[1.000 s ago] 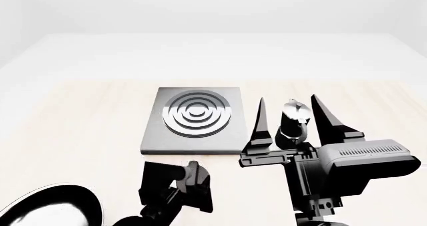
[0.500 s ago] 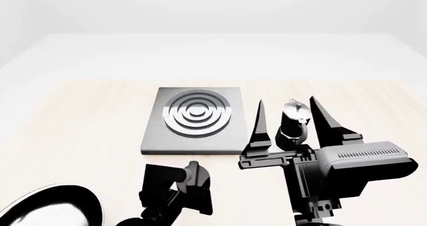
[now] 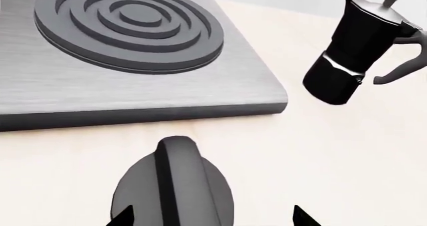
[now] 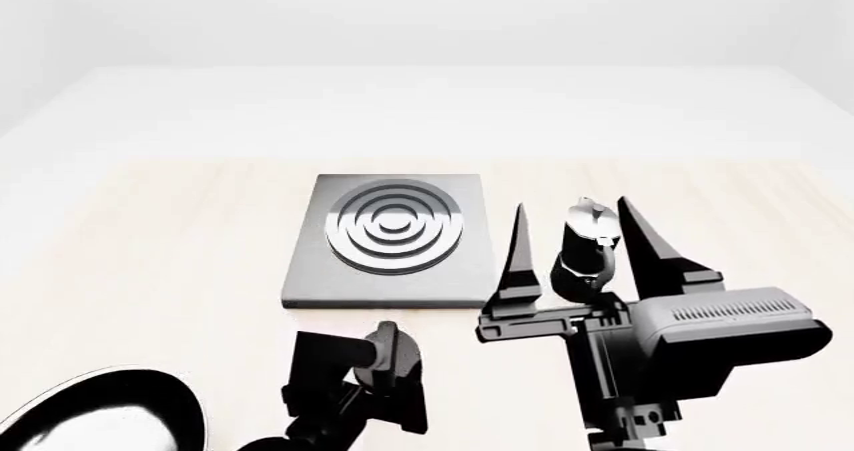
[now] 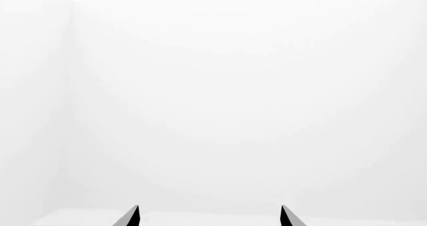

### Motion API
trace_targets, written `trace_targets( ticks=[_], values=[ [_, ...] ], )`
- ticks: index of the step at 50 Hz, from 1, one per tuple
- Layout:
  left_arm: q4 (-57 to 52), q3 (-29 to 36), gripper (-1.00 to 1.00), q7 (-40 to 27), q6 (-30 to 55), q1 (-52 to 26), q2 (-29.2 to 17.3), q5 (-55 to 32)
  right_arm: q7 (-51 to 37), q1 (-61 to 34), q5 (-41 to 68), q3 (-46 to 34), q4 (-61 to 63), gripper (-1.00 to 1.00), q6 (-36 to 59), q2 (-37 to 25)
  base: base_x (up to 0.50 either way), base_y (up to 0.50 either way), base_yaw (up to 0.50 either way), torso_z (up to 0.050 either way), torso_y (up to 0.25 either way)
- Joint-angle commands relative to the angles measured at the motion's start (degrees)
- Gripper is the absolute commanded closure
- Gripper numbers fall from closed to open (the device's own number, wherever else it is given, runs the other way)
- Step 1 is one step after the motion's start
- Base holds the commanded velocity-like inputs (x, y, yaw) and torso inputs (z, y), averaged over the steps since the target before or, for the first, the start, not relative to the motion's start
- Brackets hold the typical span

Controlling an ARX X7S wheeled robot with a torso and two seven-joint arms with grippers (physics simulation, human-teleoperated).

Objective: Turn on the stove and put the moka pot on it.

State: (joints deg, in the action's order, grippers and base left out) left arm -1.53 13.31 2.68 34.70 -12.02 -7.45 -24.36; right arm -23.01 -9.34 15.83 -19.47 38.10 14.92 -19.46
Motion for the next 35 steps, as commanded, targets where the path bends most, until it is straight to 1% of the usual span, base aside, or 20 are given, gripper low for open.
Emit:
trace_targets(
  ticks=[1,5,6,14,16,17,18,20,22,35],
  values=[
    [1.31,0.88,-1.00,0.09,-0.70,-0.58,-0.18,-0.13,-0.10,0.25,-0.04,-0.32,-0.15,-1.00,-0.43,-0.20,0.00,0.00,0.00,0.000,0.000],
    [1.64,1.01,-1.00,0.07,-0.93,-0.62,-0.25,-0.30,-0.38,-0.41,0.54,-0.20,0.66,-1.00,0.96,-0.33,0.00,0.00,0.00,0.000,0.000],
    [2.05,1.05,-1.00,0.14,-1.23,-0.66,-0.22,-0.26,-0.20,0.08,0.08,-0.40,-0.08,-1.00,-0.19,-0.28,0.00,0.00,0.00,0.000,0.000],
    [3.21,1.53,-1.00,0.24,-1.95,-0.87,-0.14,-0.43,-0.29,-0.12,0.29,-0.49,-0.02,-1.00,-0.08,-0.39,0.00,0.00,0.00,0.000,0.000],
    [3.62,1.64,-1.00,0.35,-2.14,-0.88,-0.10,-0.53,-0.77,-1.29,1.28,-0.12,1.51,-1.00,2.42,-0.55,0.00,0.00,0.00,0.000,0.000],
    [4.14,1.73,-1.00,0.45,-2.44,-0.92,-0.04,-0.46,-0.41,-0.24,0.45,-0.45,0.17,-1.00,0.16,-0.47,0.00,0.00,0.00,0.000,0.000],
    [4.37,1.89,-1.00,0.50,-2.56,-0.98,-0.06,-0.39,-0.37,-0.13,0.31,-0.54,-0.03,-1.00,-0.14,-0.46,0.00,0.00,0.00,0.000,0.000],
    [4.19,1.93,-1.00,0.35,-2.33,-1.02,-0.08,-0.59,-0.80,-1.14,1.15,-0.27,1.28,-1.00,2.00,-0.56,0.00,0.00,0.00,0.000,0.000],
    [4.87,2.04,-1.00,0.57,-2.82,-1.17,-0.07,-0.56,-0.44,-0.14,0.26,-0.71,-0.14,-1.00,-0.27,-0.45,0.00,0.00,0.00,0.000,0.000],
    [6.02,3.26,-1.00,0.74,-3.62,-1.16,0.13,-0.86,-0.56,0.13,0.44,-0.79,-0.35,-1.00,-0.73,-0.70,0.00,0.00,0.00,0.000,0.000]
  ],
)
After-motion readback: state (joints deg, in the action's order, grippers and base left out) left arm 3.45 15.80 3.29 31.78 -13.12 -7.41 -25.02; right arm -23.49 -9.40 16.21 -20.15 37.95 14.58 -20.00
